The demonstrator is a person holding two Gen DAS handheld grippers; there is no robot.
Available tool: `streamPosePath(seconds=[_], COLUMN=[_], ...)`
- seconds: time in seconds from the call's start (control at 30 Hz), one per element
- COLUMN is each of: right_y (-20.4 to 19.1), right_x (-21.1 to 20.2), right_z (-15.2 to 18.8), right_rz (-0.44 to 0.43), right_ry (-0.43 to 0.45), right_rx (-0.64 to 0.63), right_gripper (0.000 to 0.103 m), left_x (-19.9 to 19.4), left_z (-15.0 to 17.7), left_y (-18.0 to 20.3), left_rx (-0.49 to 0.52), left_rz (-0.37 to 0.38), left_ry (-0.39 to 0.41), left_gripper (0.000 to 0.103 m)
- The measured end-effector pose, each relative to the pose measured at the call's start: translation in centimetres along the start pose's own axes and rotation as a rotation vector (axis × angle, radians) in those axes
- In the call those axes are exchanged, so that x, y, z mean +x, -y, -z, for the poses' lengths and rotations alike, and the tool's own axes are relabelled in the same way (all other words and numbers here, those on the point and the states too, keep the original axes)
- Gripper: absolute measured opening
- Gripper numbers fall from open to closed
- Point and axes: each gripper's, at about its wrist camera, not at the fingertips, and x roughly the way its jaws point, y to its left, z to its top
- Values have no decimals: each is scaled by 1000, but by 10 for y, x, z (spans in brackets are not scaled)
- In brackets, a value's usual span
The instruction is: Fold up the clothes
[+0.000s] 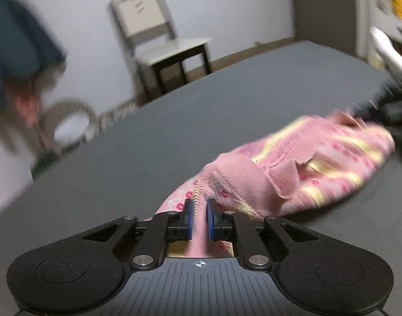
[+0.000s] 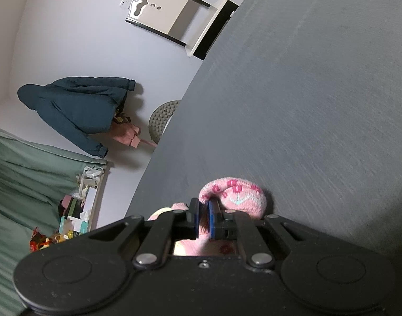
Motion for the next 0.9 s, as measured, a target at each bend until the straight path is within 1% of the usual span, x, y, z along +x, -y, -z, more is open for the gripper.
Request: streamPosePath(seconds=[0.03, 0.1, 0.17, 0.23, 0.27, 0.33, 0.37, 0.4, 0.43, 0.5, 0.53, 0.6, 0.67, 0.73, 0.8, 0.87, 0.9], right_y=[0, 1, 2, 2, 2, 1, 1, 1, 1, 1, 1, 1, 0, 0, 0, 0, 0], right_x=[1, 2, 3, 3, 3, 3, 3, 2, 2, 2, 1, 1, 0, 0, -1, -1, -1], right_z=[0, 0, 0, 0, 1, 1, 1, 1, 2, 3, 3, 3, 3, 3, 3, 3, 3], right_rz=[2, 5, 0, 1, 1, 1, 0, 0, 0, 1, 2, 3, 5, 6, 7, 6, 6], right_ry=[-1, -3, -6, -7, -7, -7, -7, -7, -6, -6, -6, -6, -7, -7, -7, -7, -8], right_rx=[1, 4, 7, 6, 5, 5, 5, 6, 6, 6, 5, 3, 0, 0, 1, 3, 4], right_gripper=[8, 8, 8, 9, 9, 9, 9, 9, 9, 9, 9, 9, 9, 9, 9, 9, 9], left_x=[1, -1, -10, -25, -34, -53, -63, -71, -81, -94, -99, -97, -92, -83, -70, -56, -49], left_z=[-1, -2, 3, 10, 15, 26, 33, 38, 45, 61, 68, 78, 80, 81, 75, 69, 65], left_y=[-6, -16, -16, -9, -3, 13, 22, 31, 41, 65, 77, 104, 129, 141, 148, 154, 155], left_rx=[-51, -129, -140, -87, -45, 59, 116, 171, 228, 356, 424, 565, 651, 664, 621, 600, 583], left_rz=[17, 41, 43, 11, -19, -98, -141, -171, -193, -192, -186, -194, -221, -247, -274, -317, -334], left_ry=[-9, -14, 1, 31, 52, 101, 130, 165, 209, 270, 291, 288, 284, 276, 262, 246, 229], left_gripper=[15, 19, 23, 31, 33, 43, 46, 55, 67, 80, 80, 80, 80, 80, 80, 66, 52])
